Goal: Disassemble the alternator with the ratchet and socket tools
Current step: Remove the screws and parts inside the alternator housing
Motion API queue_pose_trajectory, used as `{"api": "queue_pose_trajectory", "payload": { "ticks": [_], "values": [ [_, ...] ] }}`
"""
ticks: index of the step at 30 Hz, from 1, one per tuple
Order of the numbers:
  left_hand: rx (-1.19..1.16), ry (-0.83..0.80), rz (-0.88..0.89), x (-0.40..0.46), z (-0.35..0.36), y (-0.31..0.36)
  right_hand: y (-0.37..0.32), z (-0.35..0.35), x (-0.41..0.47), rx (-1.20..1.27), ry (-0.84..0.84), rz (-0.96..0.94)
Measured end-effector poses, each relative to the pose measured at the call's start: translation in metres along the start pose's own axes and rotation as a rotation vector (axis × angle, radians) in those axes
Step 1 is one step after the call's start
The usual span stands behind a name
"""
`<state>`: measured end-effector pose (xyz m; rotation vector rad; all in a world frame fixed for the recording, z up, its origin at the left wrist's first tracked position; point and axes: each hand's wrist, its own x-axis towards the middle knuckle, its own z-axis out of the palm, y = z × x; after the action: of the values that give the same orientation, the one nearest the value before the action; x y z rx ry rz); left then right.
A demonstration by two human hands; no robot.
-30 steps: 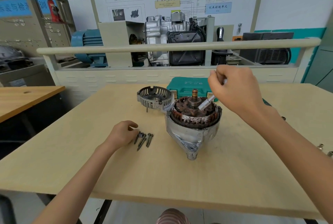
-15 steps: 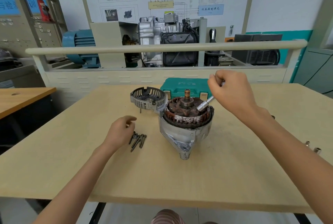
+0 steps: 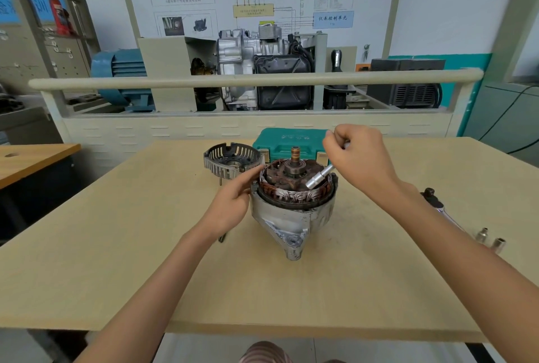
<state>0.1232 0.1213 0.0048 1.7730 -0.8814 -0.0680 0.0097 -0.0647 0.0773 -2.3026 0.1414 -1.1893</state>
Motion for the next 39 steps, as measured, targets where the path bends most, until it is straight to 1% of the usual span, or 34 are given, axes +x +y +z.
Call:
{"api": "queue_pose_trajectory", "payload": {
  "ticks": [3,5,10,12,14,16,18,20,26,30,32,35,39],
  "values": [
    [0.013,0.005,0.008,-0.003,-0.004,-0.002,-0.002,0.001,0.0,0.002,0.005,0.004],
    [0.003,0.037,0.017,-0.007,-0.005,-0.002,-0.003,0.002,-0.001,0.009,0.006,0.004],
    [-0.072,0.199,0.029,-0.011,-0.005,0.003,-0.007,0.006,-0.003,-0.02,0.002,-0.028],
    [-0.029,0.228,0.065,-0.011,-0.004,0.008,-0.009,0.008,-0.002,-0.035,-0.012,-0.038],
    [0.108,0.205,0.136,-0.011,-0.001,0.013,-0.01,0.009,-0.002,-0.053,-0.031,-0.044],
    [0.212,0.135,0.209,-0.011,0.004,0.018,-0.012,0.01,-0.002,-0.074,-0.052,-0.059],
    [0.266,0.046,0.244,-0.011,0.01,0.021,-0.013,0.011,-0.002,-0.093,-0.076,-0.069],
    [0.253,-0.004,0.223,-0.012,0.016,0.023,-0.014,0.012,-0.002,-0.12,-0.103,-0.084],
    [0.331,0.063,0.205,-0.013,0.026,0.024,-0.023,0.012,0.004,-0.261,-0.181,-0.176],
    [0.36,0.105,0.223,-0.015,0.029,0.027,-0.031,0.015,0.011,-0.396,-0.269,-0.29],
    [0.354,0.141,0.231,-0.016,0.03,0.028,-0.032,0.016,0.016,-0.45,-0.319,-0.359],
    [0.301,0.179,0.246,-0.017,0.035,0.029,-0.034,0.016,0.022,-0.462,-0.4,-0.457],
    [0.09,0.224,0.223,-0.02,0.037,0.033,-0.033,0.016,0.023,-0.416,-0.446,-0.528]
  ]
}}
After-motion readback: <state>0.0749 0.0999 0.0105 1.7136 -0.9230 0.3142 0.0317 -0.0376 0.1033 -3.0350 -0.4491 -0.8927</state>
